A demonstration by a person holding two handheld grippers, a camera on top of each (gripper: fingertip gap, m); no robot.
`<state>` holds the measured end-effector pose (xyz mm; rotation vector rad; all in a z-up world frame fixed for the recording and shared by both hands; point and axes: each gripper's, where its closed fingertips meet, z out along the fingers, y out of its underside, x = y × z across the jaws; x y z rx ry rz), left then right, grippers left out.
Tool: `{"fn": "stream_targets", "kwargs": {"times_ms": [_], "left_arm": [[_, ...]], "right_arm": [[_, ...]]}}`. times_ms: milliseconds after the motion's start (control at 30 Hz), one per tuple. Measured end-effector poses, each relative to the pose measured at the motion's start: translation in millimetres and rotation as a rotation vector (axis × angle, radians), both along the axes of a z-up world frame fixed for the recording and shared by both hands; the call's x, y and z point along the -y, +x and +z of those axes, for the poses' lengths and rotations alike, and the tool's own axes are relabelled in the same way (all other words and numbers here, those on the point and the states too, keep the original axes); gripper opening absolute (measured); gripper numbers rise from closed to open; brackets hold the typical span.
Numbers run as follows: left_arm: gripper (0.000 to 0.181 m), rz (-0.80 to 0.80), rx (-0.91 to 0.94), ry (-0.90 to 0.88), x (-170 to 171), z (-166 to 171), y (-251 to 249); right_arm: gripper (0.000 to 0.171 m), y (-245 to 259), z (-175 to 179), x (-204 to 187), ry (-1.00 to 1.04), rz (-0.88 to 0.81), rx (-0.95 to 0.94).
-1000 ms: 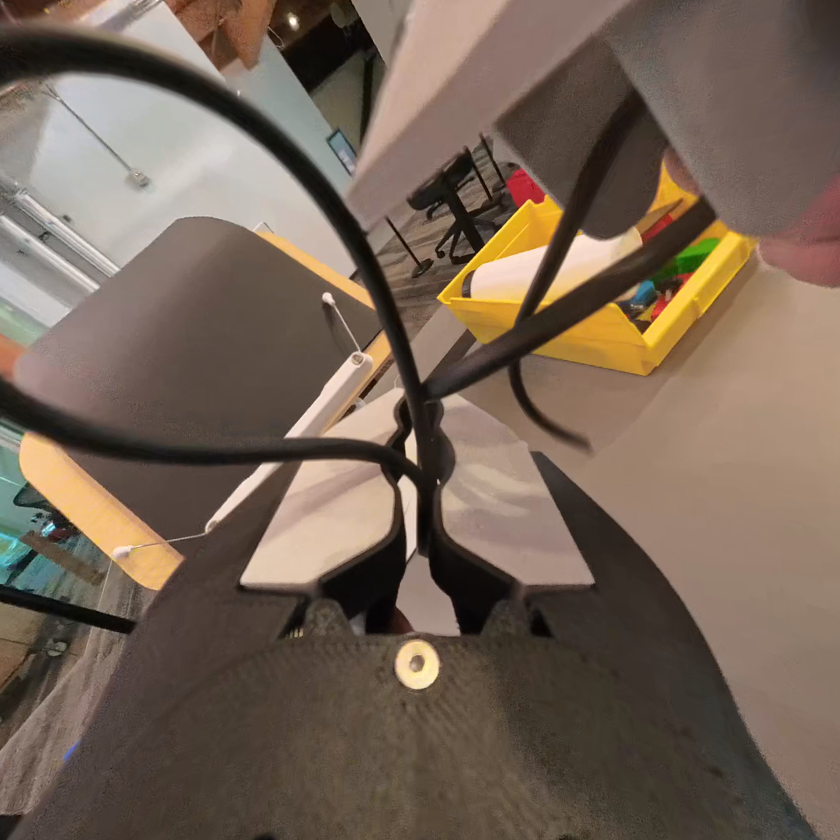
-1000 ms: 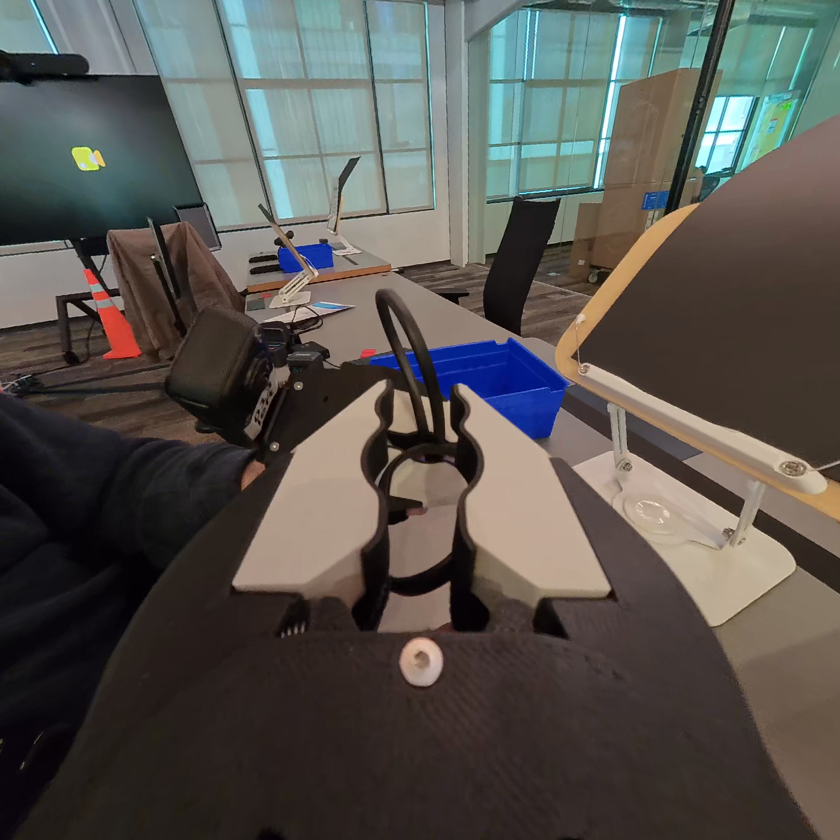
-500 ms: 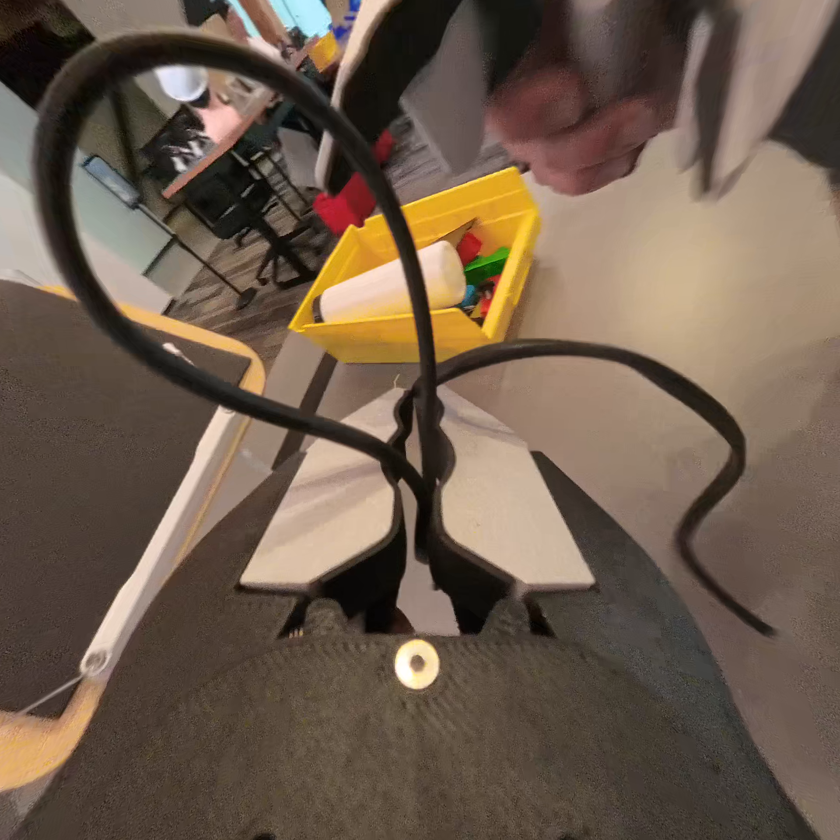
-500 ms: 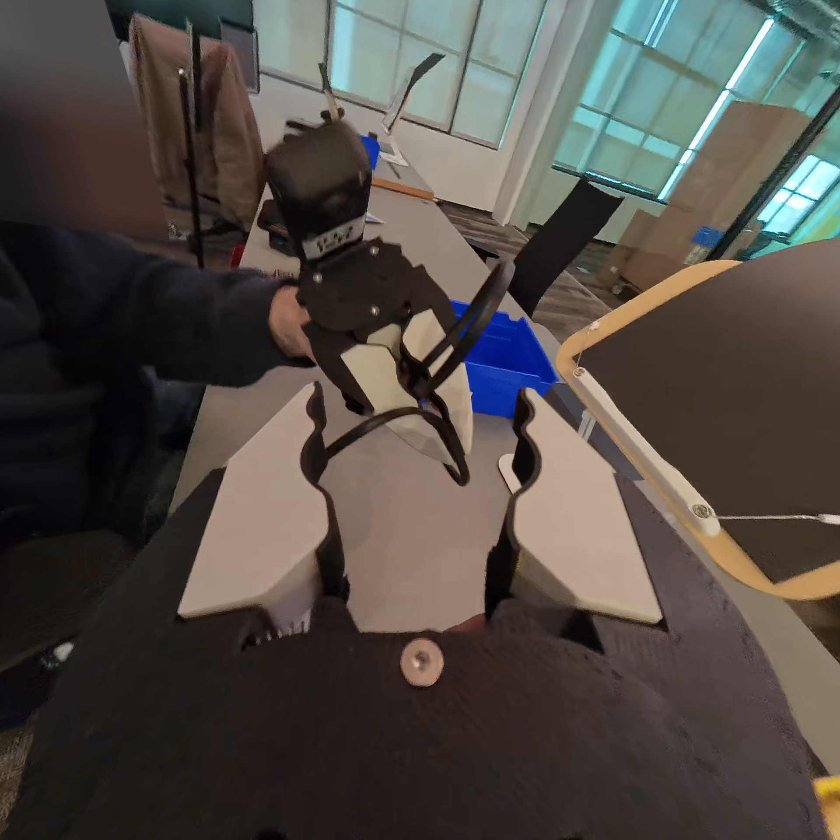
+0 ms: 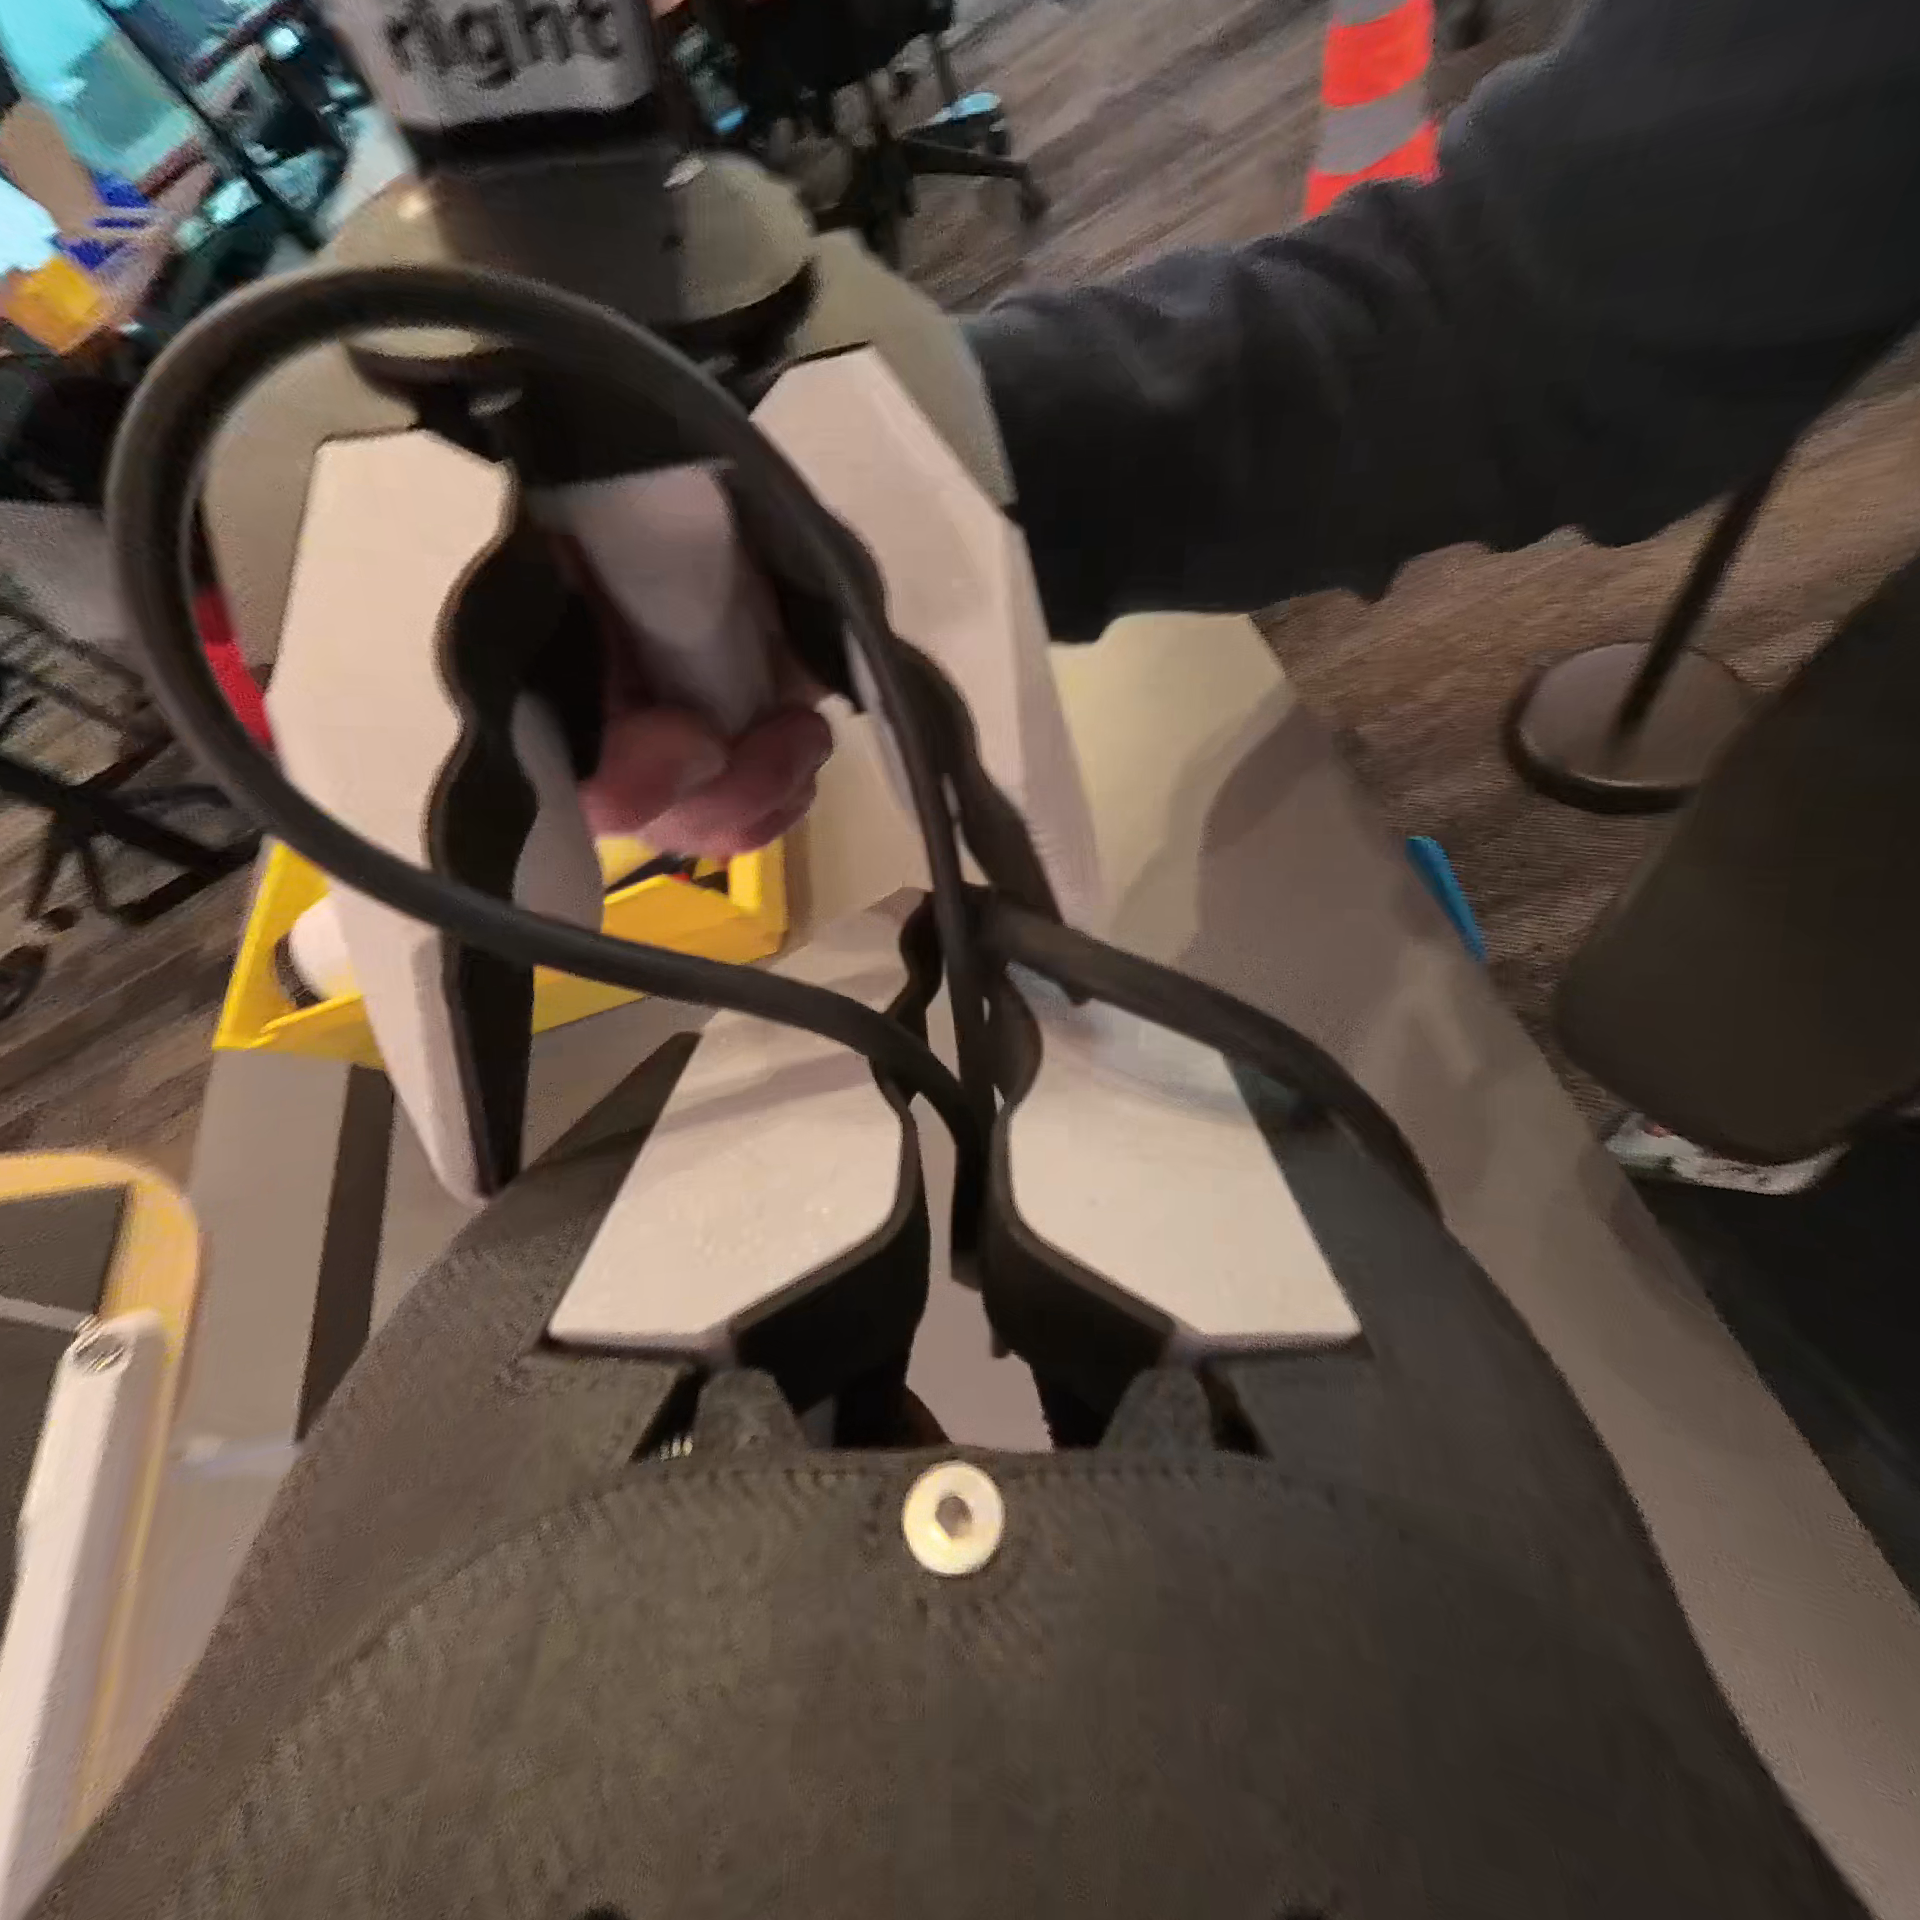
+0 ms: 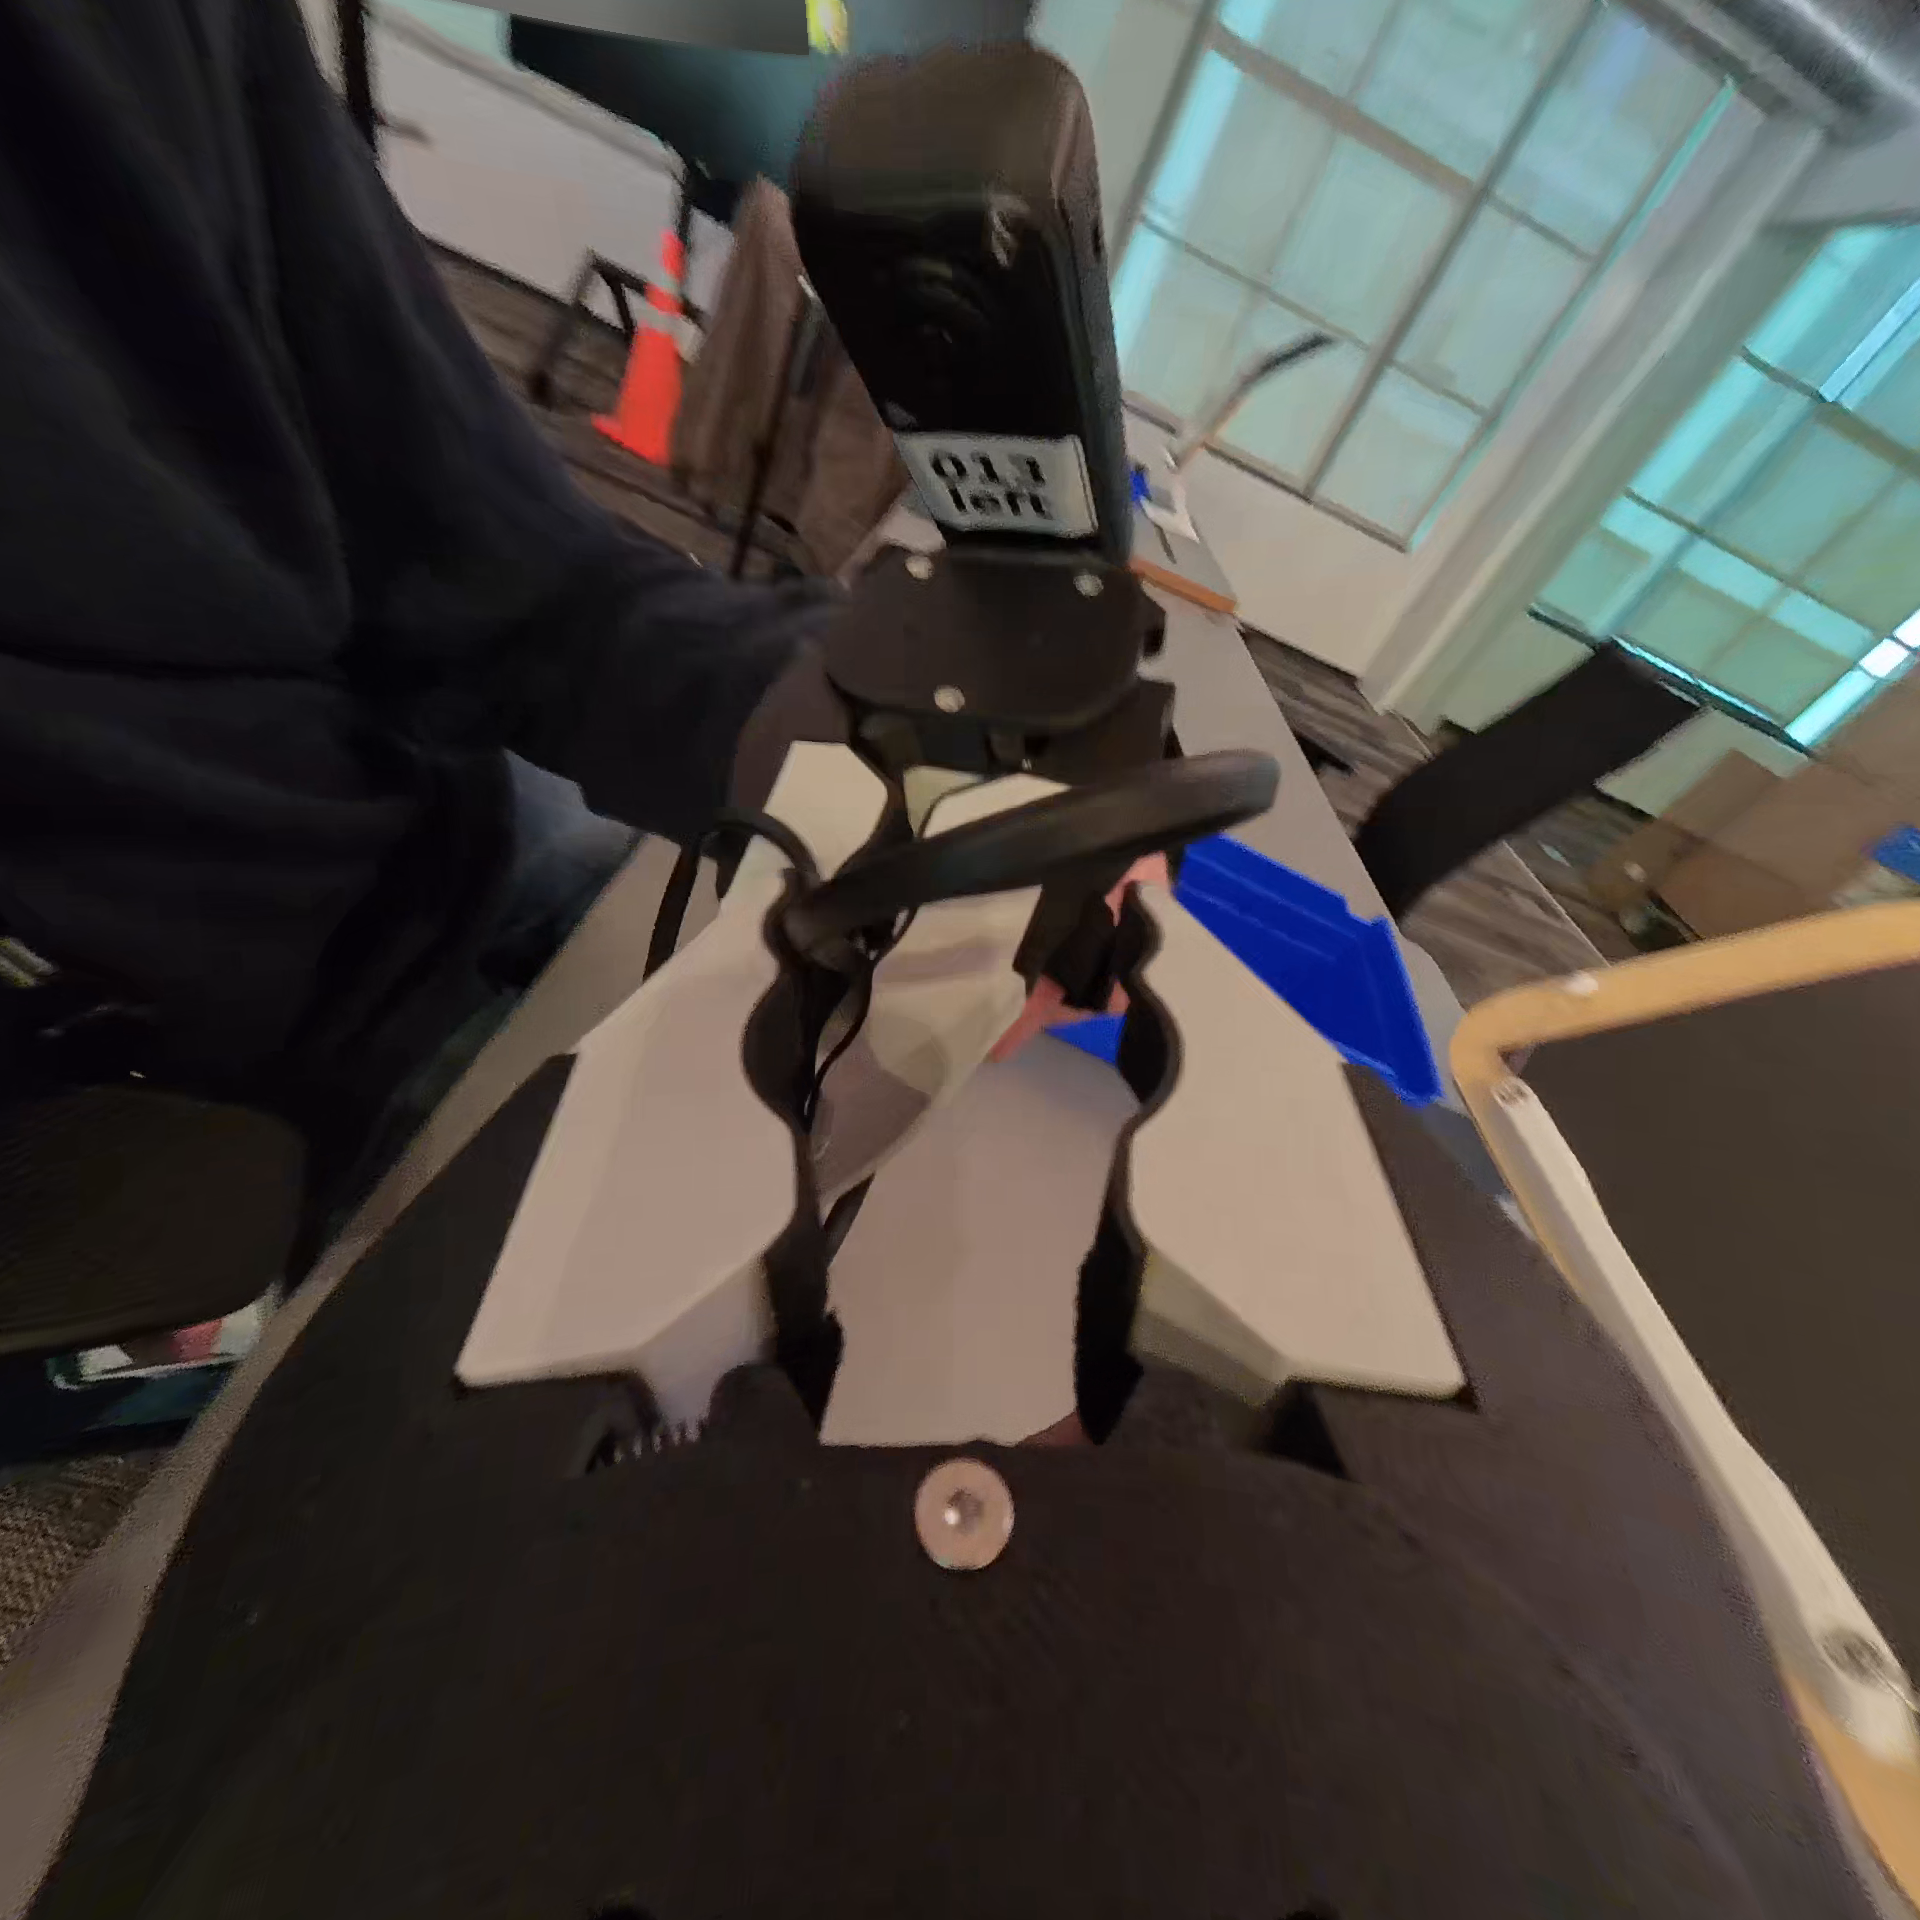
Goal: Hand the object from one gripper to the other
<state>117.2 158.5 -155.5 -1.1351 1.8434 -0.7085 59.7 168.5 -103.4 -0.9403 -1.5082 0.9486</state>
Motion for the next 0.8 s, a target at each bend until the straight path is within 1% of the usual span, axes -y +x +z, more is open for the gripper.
{"fn": "stream_targets", "kwargs": {"times_ms": [33, 100, 200, 233, 267, 367, 467, 600, 633, 667, 700, 733, 800], "left_arm": [[0.006, -0.027, 0.013, -0.013, 5, 2, 2], [0.005, -0.041, 0.040, -0.030, 6, 7, 4], [0.006, -0.065, 0.059, -0.058, 10, 7, 5], [0.005, -0.066, 0.065, -0.080, 11, 9, 4], [0.005, -0.060, 0.071, -0.102, 9, 10, 4], [0.006, -0.060, 0.078, -0.133, 7, 9, 4], [0.005, -0.043, 0.081, -0.164, 4, 10, 5], [0.006, 0.003, 0.100, -0.142, -4, 14, 3], [0.006, 0.017, 0.095, -0.119, -7, 14, 2], [0.005, 0.023, 0.088, -0.096, -8, 13, 2], [0.005, 0.033, 0.087, -0.069, -10, 14, 2], [0.005, 0.048, 0.093, -0.045, -12, 15, 2], [0.005, 0.071, 0.088, -0.005, -15, 15, 3]], "right_arm": [[0.051, 0, 3, 1, -0.016, 0.020, -0.028], [0.046, 3, 6, 0, -0.039, 0.038, -0.050], [0.039, 5, 8, 4, 0.012, 0.025, -0.078], [0.007, 7, 10, 12, 0.029, 0.056, -0.088], [0.001, 6, 12, 15, 0.034, 0.055, -0.093], [0.000, 1, 4, 16, 0.058, 0.036, -0.039], [0.000, 2, 6, 10, 0.020, 0.017, -0.044], [0.000, 4, 14, 2, -0.045, -0.031, -0.071], [0.005, 5, 16, -2, -0.053, -0.060, -0.081], [0.020, 6, 18, -7, -0.064, -0.098, -0.095], [0.040, 7, 19, -12, -0.078, -0.133, -0.107], [0.046, 9, 21, -15, -0.085, -0.156, -0.119], [0.046, 8, 19, -18, -0.083, -0.184, -0.122]]}}
